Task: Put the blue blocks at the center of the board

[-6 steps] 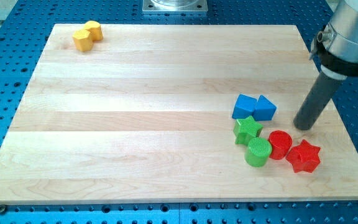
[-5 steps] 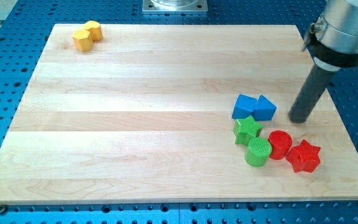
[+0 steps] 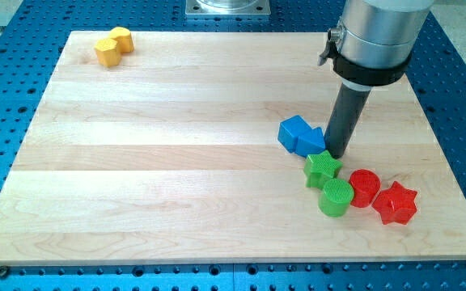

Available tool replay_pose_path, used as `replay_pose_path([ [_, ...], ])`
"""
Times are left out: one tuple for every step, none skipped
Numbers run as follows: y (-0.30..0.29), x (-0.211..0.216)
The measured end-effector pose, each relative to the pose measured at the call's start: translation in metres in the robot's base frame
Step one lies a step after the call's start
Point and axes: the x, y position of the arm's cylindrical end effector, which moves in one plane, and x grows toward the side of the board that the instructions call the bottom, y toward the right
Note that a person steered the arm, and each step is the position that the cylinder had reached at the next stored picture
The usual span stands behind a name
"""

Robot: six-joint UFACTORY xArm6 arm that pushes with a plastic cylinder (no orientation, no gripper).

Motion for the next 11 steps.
replay_pose_path([
  [-0.013,-0.009],
  [-0.033,-0.02],
  [-0.059,-0.03],
  [-0.089,-0.04],
  [-0.105,-0.045],
  [-0.029,-0.033],
  [-0.008,0.018],
  [-0.038,0.02],
  [-0.063,0.009],
  [-0.091,-0.009],
  [-0.119,-0.017],
])
